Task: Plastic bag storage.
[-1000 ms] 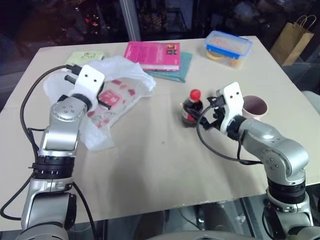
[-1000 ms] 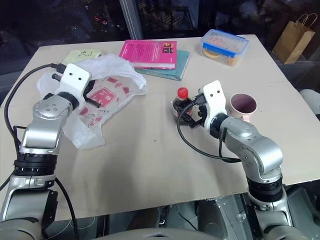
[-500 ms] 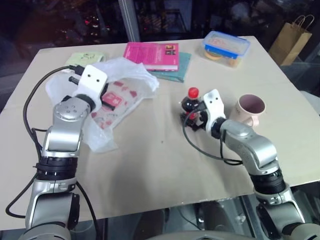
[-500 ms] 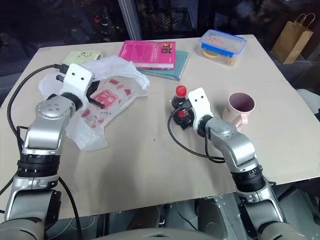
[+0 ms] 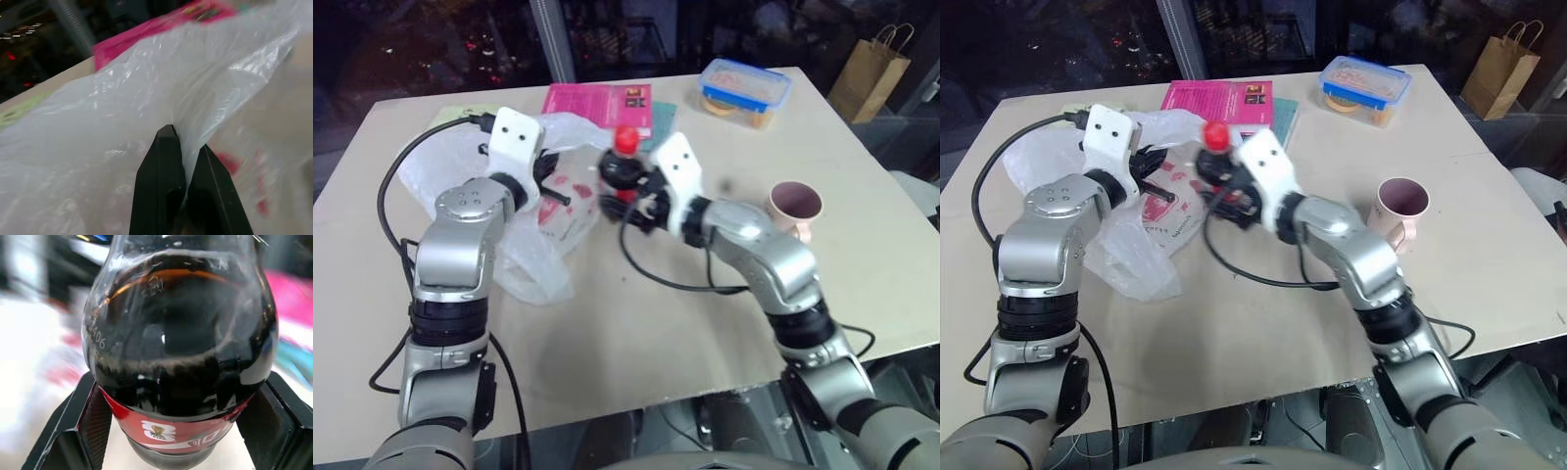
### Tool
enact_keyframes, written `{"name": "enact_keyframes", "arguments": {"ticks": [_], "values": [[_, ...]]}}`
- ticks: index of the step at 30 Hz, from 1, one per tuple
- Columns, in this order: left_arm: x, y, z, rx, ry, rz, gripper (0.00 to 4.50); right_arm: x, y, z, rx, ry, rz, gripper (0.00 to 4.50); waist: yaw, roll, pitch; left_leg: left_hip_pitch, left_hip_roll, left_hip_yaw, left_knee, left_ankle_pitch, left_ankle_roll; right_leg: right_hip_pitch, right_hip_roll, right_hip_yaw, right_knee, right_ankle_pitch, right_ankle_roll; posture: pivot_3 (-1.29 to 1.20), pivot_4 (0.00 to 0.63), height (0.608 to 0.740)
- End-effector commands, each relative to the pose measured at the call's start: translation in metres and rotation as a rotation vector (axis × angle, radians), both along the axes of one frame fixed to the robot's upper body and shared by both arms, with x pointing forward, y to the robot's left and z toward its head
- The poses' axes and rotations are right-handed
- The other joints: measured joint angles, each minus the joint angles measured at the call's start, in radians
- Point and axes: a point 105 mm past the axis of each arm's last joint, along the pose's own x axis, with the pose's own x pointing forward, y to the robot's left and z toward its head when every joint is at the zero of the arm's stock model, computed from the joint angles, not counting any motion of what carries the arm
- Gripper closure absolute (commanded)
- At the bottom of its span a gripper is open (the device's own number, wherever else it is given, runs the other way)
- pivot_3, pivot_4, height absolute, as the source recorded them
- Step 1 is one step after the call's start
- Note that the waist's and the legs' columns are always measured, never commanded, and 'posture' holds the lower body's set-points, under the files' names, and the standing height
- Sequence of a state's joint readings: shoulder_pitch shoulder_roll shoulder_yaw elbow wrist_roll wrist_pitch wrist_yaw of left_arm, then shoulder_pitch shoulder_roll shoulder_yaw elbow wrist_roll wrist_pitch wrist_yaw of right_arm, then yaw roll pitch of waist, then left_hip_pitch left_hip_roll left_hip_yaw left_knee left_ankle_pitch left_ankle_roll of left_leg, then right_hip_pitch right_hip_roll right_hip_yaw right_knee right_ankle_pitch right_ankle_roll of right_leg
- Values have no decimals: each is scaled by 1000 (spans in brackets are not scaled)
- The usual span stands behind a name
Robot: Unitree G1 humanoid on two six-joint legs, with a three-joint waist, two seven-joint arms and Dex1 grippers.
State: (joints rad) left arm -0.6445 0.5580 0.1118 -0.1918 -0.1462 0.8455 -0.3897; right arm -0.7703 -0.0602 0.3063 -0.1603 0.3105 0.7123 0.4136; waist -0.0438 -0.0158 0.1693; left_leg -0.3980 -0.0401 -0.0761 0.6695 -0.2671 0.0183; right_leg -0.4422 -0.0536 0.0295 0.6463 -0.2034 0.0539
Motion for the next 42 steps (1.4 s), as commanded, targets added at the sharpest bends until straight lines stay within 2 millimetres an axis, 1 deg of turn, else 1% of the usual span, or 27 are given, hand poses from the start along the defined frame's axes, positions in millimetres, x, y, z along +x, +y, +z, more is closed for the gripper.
{"name": "enact_keyframes", "arguments": {"ticks": [1,3,5,7,11,16,18,20,22,24,26,28,30,32,33,34,37,41,42], "values": [[-8,-8,25,-29,-67,-28,4500,0,14,5,-11,-40,48,1499,2,-1,-1,0,0,0,0,0,0,0,0,0,0,0,0,0,150,740],[-14,-16,29,-100,-64,-62,4500,7,26,-5,-12,29,56,1499,6,-1,-1,0,-1,0,0,0,0,0,-1,0,0,0,0,0,150,740],[-20,-22,32,-189,-66,-92,4500,12,33,-17,-25,70,55,1499,4,-1,-1,-1,-1,-1,1,0,0,0,-1,0,0,0,0,0,150,740],[-23,-20,33,-213,-64,-86,4500,16,34,-24,-43,67,41,1499,3,-1,-1,-1,-1,-1,1,0,0,0,-1,0,0,0,0,0,150,740],[-35,-24,32,-217,-49,-132,4500,22,41,-35,-69,86,31,1499,-2,-1,-1,-2,-1,0,0,0,-1,-2,-1,1,0,0,0,0,150,740],[-50,-22,21,-222,-15,-149,4500,11,67,-26,64,276,181,1499,-13,-1,-1,-1,0,1,-1,1,-1,-4,1,3,2,0,0,0,150,740],[-56,-19,18,-234,-13,-150,4500,10,74,-26,76,349,219,1499,-13,-1,-1,-1,0,1,0,1,-2,-3,0,3,2,0,0,0,150,740],[-60,-17,15,-233,3,-145,4500,9,77,-26,63,360,249,1499,-13,-1,-1,-1,-1,1,0,1,-2,-3,0,3,2,0,0,0,150,740],[-67,-14,4,-223,42,-140,4500,9,84,-15,101,426,294,1499,-14,-1,-1,-1,-1,1,0,1,-2,-3,0,3,2,0,-1,0,150,740],[-72,-12,-1,-224,51,-128,4500,8,92,-8,128,497,333,1499,-20,-1,0,-1,0,1,0,1,-2,-4,0,4,3,0,-1,0,150,740],[-75,-12,1,-261,35,-118,4500,13,99,-12,138,570,306,1499,-20,-1,0,-1,0,1,0,1,-2,-5,1,4,4,0,-1,0,150,740],[-77,-13,1,-280,29,-112,4500,13,106,-19,111,591,307,1499,-19,-1,-1,-1,0,1,-1,1,-3,-5,1,4,4,0,-1,0,150,740],[-80,-13,1,-300,19,-105,4500,6,112,-23,86,613,347,1499,-18,-1,-1,-1,0,1,-1,1,-3,-5,1,4,4,0,-1,0,150,740],[-81,-7,1,-292,-1,-59,4500,-5,117,-25,51,609,416,1499,-19,-1,-1,-1,-1,1,-1,1,-3,-4,0,5,4,0,-1,0,150,740],[-82,-5,1,-288,-13,-44,4500,-8,118,-25,41,608,438,1499,-21,-1,-1,-1,-1,1,-1,1,-3,-5,0,5,4,0,-1,0,150,740],[-81,1,1,-296,-22,-8,4500,-13,119,-26,28,608,465,1499,-22,-1,-1,-1,-1,2,-1,1,-3,-5,0,5,4,0,-1,0,150,740],[-81,15,3,-296,-69,81,4500,-21,114,-32,0,627,504,1499,-24,-1,-1,-1,0,2,-1,1,-3,-6,1,6,5,0,-1,0,150,740],[-81,21,1,-283,-90,139,4500,-25,102,-39,-23,662,524,1499,-21,-1,-1,-1,0,2,-1,1,-3,-6,1,5,6,0,-1,0,150,740],[-82,21,0,-290,-91,136,4500,-27,99,-41,-39,681,527,1499,-20,-1,-1,-1,0,2,0,1,-3,-6,0,5,6,0,-1,0,150,740]]}}
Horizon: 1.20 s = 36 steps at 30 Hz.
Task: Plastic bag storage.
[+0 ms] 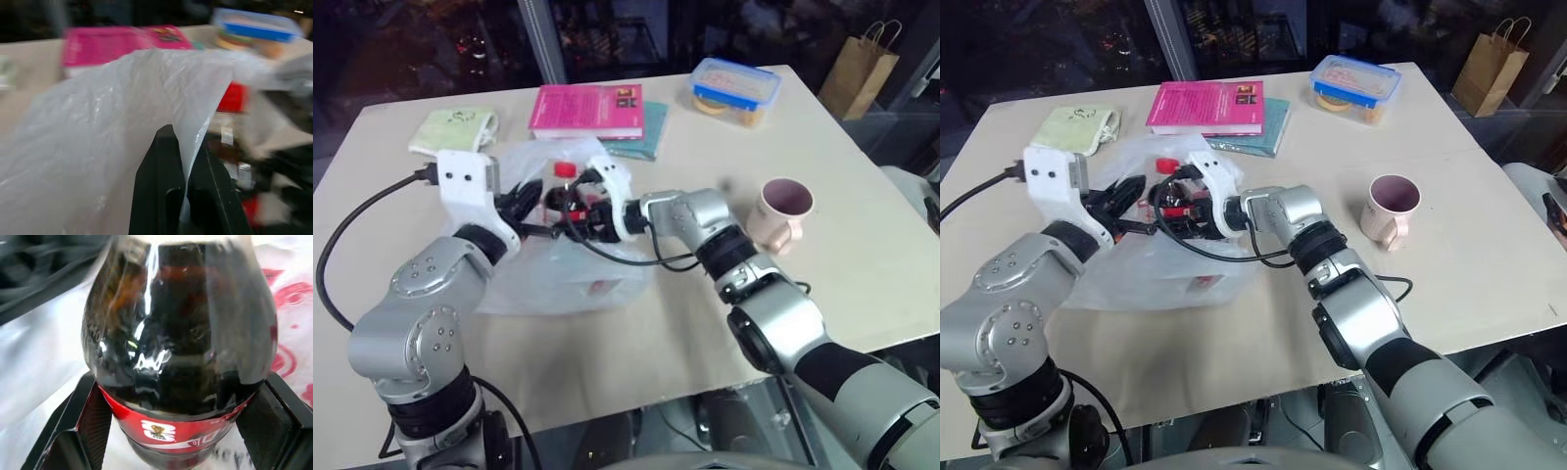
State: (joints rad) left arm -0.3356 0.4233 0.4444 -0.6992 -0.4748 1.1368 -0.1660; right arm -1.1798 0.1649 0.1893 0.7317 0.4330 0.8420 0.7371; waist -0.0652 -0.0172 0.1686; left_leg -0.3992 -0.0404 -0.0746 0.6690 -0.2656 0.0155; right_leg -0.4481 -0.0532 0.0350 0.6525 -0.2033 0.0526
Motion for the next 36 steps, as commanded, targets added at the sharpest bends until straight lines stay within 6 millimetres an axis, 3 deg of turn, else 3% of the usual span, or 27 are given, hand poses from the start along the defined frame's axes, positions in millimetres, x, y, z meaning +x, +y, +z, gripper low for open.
{"name": "enact_keyframes", "arguments": {"ticks": [1,4,7,12,13,14,19,23,29,31,33,36], "values": [[-6,-2,13,17,-79,11,4500,-39,24,6,78,66,150,1499,3,0,0,0,0,0,0,0,0,0,0,0,0,0,0,0,150,740],[-9,-14,12,7,-93,-39,4500,-46,28,1,55,78,167,1499,7,0,0,0,0,0,0,0,0,0,-1,0,0,0,0,0,150,740],[-12,-22,14,-1,-117,-72,4500,-49,45,-3,42,110,152,1499,9,-1,0,0,0,0,0,0,0,0,-1,0,0,0,0,0,150,740],[-18,-30,15,3,-131,-104,4500,-39,71,-4,77,205,16,1499,8,0,0,2,-1,0,0,0,0,1,-1,0,3,0,0,0,150,740],[-19,-30,14,0,-131,-103,4500,-40,73,-4,88,227,9,468,8,-1,0,3,-1,1,0,0,-1,1,0,1,4,0,-1,0,150,740],[-19,-30,14,-5,-133,-99,4500,-41,75,-3,96,245,12,69,8,-1,-1,3,-1,1,0,1,-1,1,0,1,4,1,-1,0,150,740],[-18,-26,12,-46,-130,-72,4500,-41,79,0,110,232,18,19,4,-1,-1,3,0,1,0,1,-2,1,1,1,5,1,-2,0,150,740],[-7,-11,2,-111,-91,-7,4500,-32,51,15,144,182,113,19,-2,0,0,3,0,1,0,1,-2,0,2,1,5,1,-2,0,150,740],[11,-5,-6,-193,-71,-9,4500,-14,-3,44,233,100,65,19,10,-1,-1,2,1,0,0,1,-2,0,2,0,5,1,-2,0,150,740],[16,-8,-7,-227,-62,-45,4500,-10,-25,51,234,10,8,19,24,-1,-1,2,0,-1,1,1,-2,1,1,-1,4,1,-2,0,150,740],[20,-22,-5,-246,-50,-137,4500,-10,-55,53,211,-102,-67,19,34,-1,-1,1,-1,-2,1,1,-2,1,-1,-2,3,1,-2,0,150,740],[21,-38,-5,-260,-28,-239,4500,-12,-81,51,153,-214,-157,19,32,-1,-1,0,-2,-3,2,1,-2,1,-2,-3,3,1,-2,0,150,740]]}}
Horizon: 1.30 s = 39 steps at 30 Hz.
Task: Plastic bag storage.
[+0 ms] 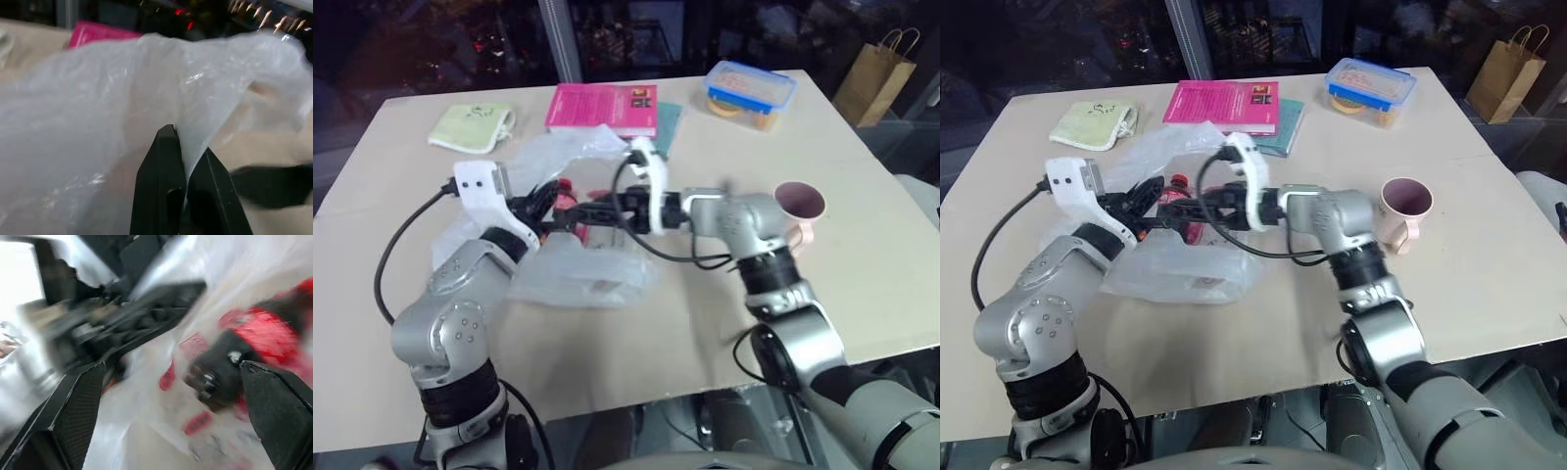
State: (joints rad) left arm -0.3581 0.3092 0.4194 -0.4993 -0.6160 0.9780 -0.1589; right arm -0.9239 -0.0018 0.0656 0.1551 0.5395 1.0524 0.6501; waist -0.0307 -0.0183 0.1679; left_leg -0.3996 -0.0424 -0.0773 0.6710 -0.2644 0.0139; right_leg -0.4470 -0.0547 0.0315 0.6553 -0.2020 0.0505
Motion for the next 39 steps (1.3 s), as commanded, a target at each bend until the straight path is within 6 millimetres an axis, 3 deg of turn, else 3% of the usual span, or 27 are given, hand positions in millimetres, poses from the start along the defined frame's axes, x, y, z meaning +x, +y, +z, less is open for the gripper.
{"name": "enact_keyframes", "arguments": {"ticks": [1,4,6,9,13,21,24,28,32,35,39], "values": [[-1,-23,13,-8,-41,-136,4500,-11,-20,22,-6,-142,-65,19,-4,0,0,0,0,0,0,0,0,0,0,0,0,0,0,0,150,740],[-3,-48,15,-38,-31,-252,4500,-12,-66,30,-49,-230,-247,19,-6,0,0,1,2,0,-1,0,0,0,1,0,1,0,0,0,150,740],[-3,-57,18,-44,-32,-299,4500,-11,-108,35,-142,-324,-438,19,-2,0,0,1,2,0,0,0,0,0,1,-1,1,0,-1,0,150,740],[0,-53,15,-42,-16,-294,4500,-17,-160,40,-329,-458,-675,19,1,0,0,1,1,1,0,0,0,0,0,0,1,0,0,0,150,740],[5,-46,12,-40,-1,-276,4500,-37,-197,39,-543,-539,-791,19,-4,0,0,2,2,2,-1,-1,1,0,2,0,1,-1,-1,0,150,740],[12,-38,12,-28,1,-261,4500,-59,-243,12,-554,-333,-1019,19,8,0,0,4,4,2,1,-2,5,4,3,0,1,-1,-1,0,150,740],[14,-38,13,-30,-2,-261,4500,-62,-244,-4,-526,-256,-1036,19,17,0,0,4,3,2,1,-2,5,5,2,0,0,-1,-1,0,150,740],[14,-39,16,-21,-9,-264,4500,-44,-246,-28,-566,-169,-1087,19,17,0,0,5,3,2,1,-2,4,5,3,0,1,-1,-1,0,150,740],[14,-36,19,-4,-19,-253,4500,-31,-250,-38,-588,-158,-1118,19,16,0,0,5,3,3,1,0,1,5,3,0,1,-1,-1,0,150,740],[14,-33,22,14,-29,-243,4500,-28,-256,-43,-601,-146,-1139,830,17,0,0,5,3,3,1,0,0,5,3,0,0,-1,-1,0,150,740],[11,-33,22,19,-33,-239,4500,-29,-259,-43,-612,-172,-1115,2635,17,0,0,5,3,3,1,0,0,5,3,0,-1,-1,-1,0,150,740]]}}
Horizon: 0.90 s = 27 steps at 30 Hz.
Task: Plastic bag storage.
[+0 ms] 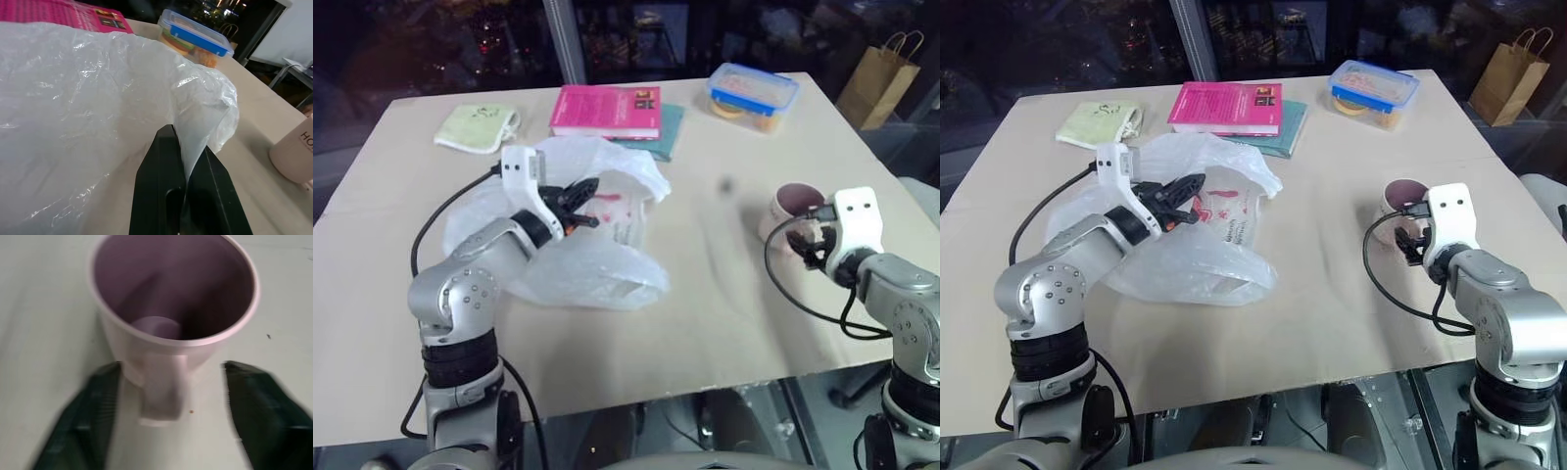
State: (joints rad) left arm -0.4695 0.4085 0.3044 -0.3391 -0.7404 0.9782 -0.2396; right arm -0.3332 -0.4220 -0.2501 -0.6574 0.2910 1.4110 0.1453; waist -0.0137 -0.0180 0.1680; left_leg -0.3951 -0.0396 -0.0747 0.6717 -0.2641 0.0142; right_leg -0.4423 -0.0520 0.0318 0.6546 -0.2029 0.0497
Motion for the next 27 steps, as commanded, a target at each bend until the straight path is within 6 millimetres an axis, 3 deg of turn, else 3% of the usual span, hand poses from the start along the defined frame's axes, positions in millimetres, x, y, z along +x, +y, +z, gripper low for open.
{"name": "enact_keyframes", "arguments": {"ticks": [1,3,4,8,10,15,18,20,24,27], "values": [[-5,-1,16,13,-75,-2,4500,-2,-2,12,-48,-61,40,3176,0,0,0,0,0,0,0,0,0,0,0,0,0,0,0,0,150,740],[-6,-1,16,8,-78,-2,4500,-4,13,17,-9,-82,138,3970,0,0,0,0,0,0,0,0,0,0,0,0,0,0,0,0,150,740],[-7,-1,17,7,-79,-5,4500,-9,35,23,15,-104,272,4054,0,0,0,0,0,0,0,0,0,0,0,0,0,0,0,0,150,740],[-7,-1,18,10,-85,-15,4500,-18,98,37,100,-139,635,4055,-10,0,0,0,3,0,0,-2,4,0,3,0,0,0,0,0,150,740],[-8,-1,19,11,-88,-19,4500,-18,116,38,112,-137,730,4055,-17,0,0,1,4,0,0,-2,4,0,4,0,0,0,0,0,150,740],[-14,2,32,-6,-128,-35,4500,8,174,30,151,-102,928,4055,-24,-1,1,4,4,0,0,-2,4,3,4,-1,-1,0,0,0,150,740],[-25,4,43,-30,-158,-52,4500,27,241,24,170,-77,1100,4055,-39,-2,2,4,4,1,0,0,0,3,4,0,-1,0,0,0,150,740],[-32,6,44,-30,-159,-56,4500,32,273,31,199,-94,1162,4055,-40,-2,2,5,5,1,-2,1,-2,1,5,2,-1,1,-1,0,150,740],[-46,9,32,-3,-113,-71,4500,38,314,53,264,-154,1219,4055,-39,-3,2,2,6,0,-3,1,-3,-1,5,1,-1,1,-3,0,150,740],[-49,13,26,9,-96,-40,4500,38,330,58,309,-160,1246,4055,-24,-3,2,-2,5,-1,-3,1,-3,-4,4,1,-4,1,-3,0,150,740]]}}
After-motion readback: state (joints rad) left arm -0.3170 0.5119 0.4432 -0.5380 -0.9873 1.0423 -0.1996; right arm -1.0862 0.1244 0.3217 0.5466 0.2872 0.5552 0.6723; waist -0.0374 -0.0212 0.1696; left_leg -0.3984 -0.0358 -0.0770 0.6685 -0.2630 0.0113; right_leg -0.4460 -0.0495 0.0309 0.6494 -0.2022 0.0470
